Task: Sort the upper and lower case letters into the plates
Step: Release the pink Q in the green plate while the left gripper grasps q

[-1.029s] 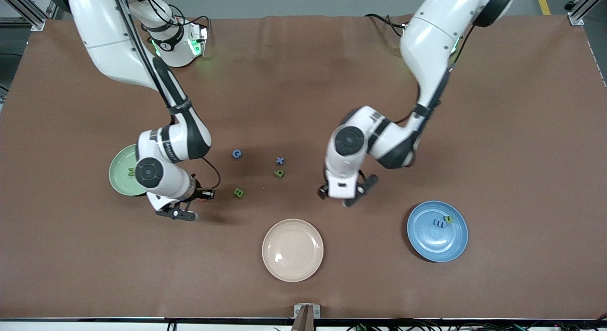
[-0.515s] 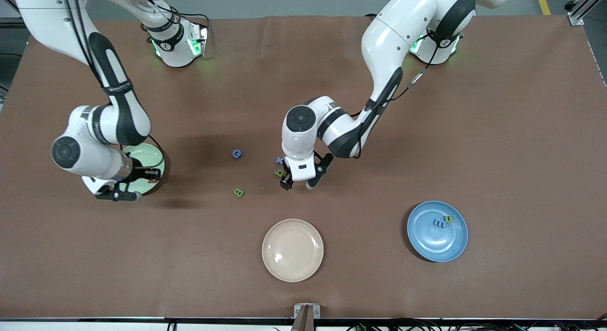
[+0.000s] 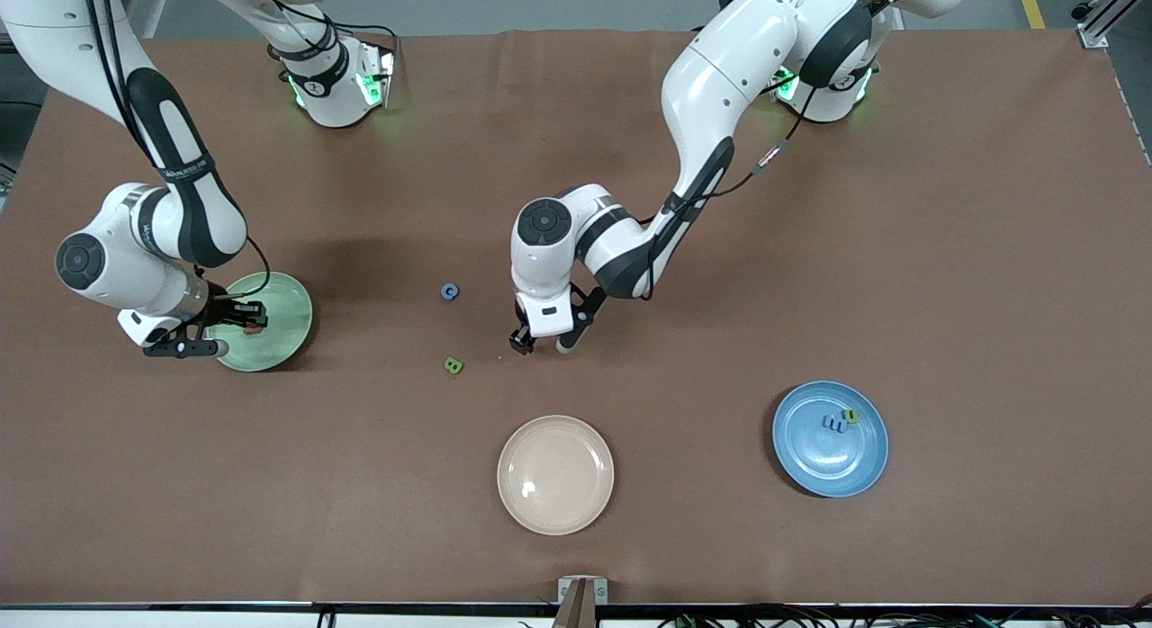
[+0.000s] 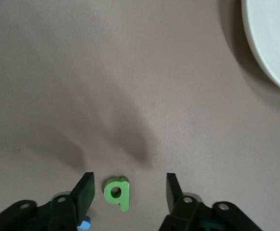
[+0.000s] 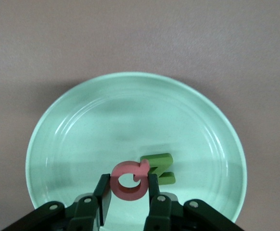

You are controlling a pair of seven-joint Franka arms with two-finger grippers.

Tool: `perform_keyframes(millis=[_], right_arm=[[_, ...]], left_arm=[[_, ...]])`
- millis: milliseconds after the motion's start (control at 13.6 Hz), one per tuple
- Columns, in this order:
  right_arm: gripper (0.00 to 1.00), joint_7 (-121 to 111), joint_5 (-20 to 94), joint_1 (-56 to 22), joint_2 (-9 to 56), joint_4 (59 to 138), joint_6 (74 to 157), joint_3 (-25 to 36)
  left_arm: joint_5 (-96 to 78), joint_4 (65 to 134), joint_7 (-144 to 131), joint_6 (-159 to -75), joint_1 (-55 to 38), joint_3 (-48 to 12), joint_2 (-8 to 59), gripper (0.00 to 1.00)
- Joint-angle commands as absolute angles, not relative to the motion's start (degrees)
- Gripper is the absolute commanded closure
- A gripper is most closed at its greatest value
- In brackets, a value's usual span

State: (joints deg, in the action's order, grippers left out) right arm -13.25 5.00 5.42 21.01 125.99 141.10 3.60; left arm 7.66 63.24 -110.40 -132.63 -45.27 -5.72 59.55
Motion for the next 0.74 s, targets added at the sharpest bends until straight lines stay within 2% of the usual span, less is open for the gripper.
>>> perform_keyframes(millis=[0, 147, 221, 294, 368, 441, 588, 662], right_arm=[[0.79, -13.9, 5.3, 5.8, 20.0, 129.2, 143.3, 2.6], [0.79, -13.9, 5.3, 5.5, 20.0, 129.6, 143.3, 2.5], [0.75, -13.8, 5.3, 5.4, 20.1, 129.6, 143.3, 2.5], [0.53, -13.5, 5.3, 5.3, 20.0, 129.6, 142.7, 2.5], [0.12, -13.2, 5.3, 4.8, 19.8, 129.4, 141.9, 2.5], [0.01, -12.9, 5.4, 4.3, 18.9, 128.7, 139.8, 2.3], [0.01, -7.6, 5.8, 1.3, 17.4, 125.3, 135.0, 2.1], [0.01, -2.3, 5.8, -1.2, 17.4, 123.2, 133.5, 2.1]], left_arm=[[7.4, 59.5, -111.1, -131.7, -46.9, -4.6, 62.4, 0.35], [7.3, 59.1, -110.8, -131.7, -46.8, -4.7, 63.4, 0.38], [7.3, 58.4, -110.8, -131.7, -46.8, -4.7, 63.8, 0.40], [7.3, 58.1, -110.8, -131.7, -46.8, -4.7, 64.0, 0.40], [7.2, 58.1, -110.7, -131.8, -46.9, -4.9, 64.0, 0.44], [7.1, 58.1, -110.7, -131.8, -46.9, -5.1, 64.0, 0.49], [6.6, 58.1, -110.7, -131.8, -46.9, -5.2, 64.3, 0.53], [6.0, 58.1, -110.5, -131.8, -46.9, -5.3, 64.3, 0.60]])
